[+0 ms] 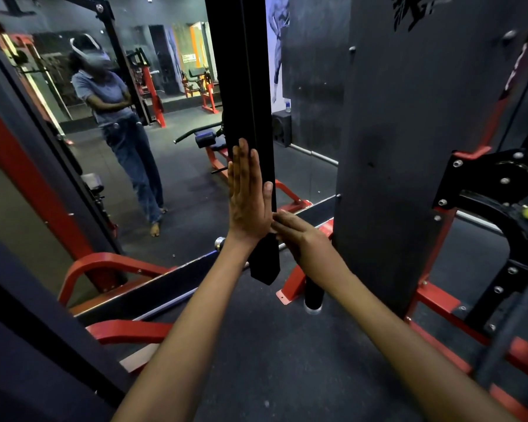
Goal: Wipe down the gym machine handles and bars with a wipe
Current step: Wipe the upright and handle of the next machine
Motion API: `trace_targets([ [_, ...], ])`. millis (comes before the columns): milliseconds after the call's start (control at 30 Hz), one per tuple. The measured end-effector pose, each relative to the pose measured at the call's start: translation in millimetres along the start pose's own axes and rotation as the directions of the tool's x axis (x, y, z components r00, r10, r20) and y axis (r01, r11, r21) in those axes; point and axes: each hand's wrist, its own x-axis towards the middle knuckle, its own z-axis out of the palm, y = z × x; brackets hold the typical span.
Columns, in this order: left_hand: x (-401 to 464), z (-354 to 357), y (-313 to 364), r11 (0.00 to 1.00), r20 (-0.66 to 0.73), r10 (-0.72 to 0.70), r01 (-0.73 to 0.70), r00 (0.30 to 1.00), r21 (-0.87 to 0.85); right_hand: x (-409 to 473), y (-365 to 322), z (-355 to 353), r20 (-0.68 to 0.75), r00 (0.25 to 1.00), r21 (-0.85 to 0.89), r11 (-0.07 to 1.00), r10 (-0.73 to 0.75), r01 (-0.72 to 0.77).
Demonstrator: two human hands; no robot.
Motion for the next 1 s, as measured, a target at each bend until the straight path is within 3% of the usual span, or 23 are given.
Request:
trace_targets([
  [100, -1.8, -0.2, -2.2, 1.0, 0.003, 0.015, -0.015, 1.0, -0.003, -49.0, 17.4, -5.3, -0.098, 0.995, 0.031, 1.0, 0.007, -0.004],
  [200, -0.7, -0.2, -1.8, 1.0, 0.006, 0.01, -0.01, 1.0, -0.005, -94.7, 24.2, -7.9, -0.257, 0.952, 0.111, 0.984, 0.166, -0.142],
  [333, -2.9, 0.7, 0.8, 1.0, -0.009, 0.002, -0.002, 1.0, -0.007, -51.3, 21.4, -12.8, -0.395, 0.85, 0.225, 0.934, 0.349, -0.279],
  [433, -2.0, 1.3, -1.1, 1.0, -0.01, 0.002, -0.002, 1.0, -0.009, 3.7, -0.9, -6.9, -0.126, 0.961, 0.209, 0.954, 0.246, -0.216],
  [500, -3.0, 1.6, -2.3, 1.0, -0.009, 0.003, -0.003, 1.0, -0.004, 8.7, -6.6, 6.1, -0.077, 0.976, 0.11, 0.975, 0.204, -0.195],
  [600, -4.4, -0.2, -3.0, 1.0, 0.005, 0.021, -0.021, 1.0, -0.023, -16.4, -8.7, 11.7, -0.297, 0.879, 0.293, 0.912, 0.373, -0.288],
  [633, -4.7, -1.1, -2.8, 0.999, 0.002, 0.027, -0.027, 1.0, -0.026, -25.2, -9.2, 11.6, -0.3, 0.829, 0.399, 0.852, 0.471, -0.339],
  [700, -4.8, -2.6, -2.4, 0.999, -0.005, 0.033, -0.033, 0.999, -0.026, -37.5, -6.6, 11.0, -0.201, 0.767, 0.571, 0.71, 0.609, -0.413],
  [767, -5.7, -4.2, -2.4, 0.999, -0.006, 0.026, -0.026, 1.0, -0.028, -51.7, 2.1, 13.4, -0.101, 0.75, 0.646, 0.616, 0.654, -0.45],
  [1000, -7.9, -9.3, -1.5, 0.999, -0.01, 0.023, -0.023, 1.0, -0.031, -111.5, 41.0, 22.5, 0.098, 0.636, 0.602, 0.463, 0.765, -0.651],
])
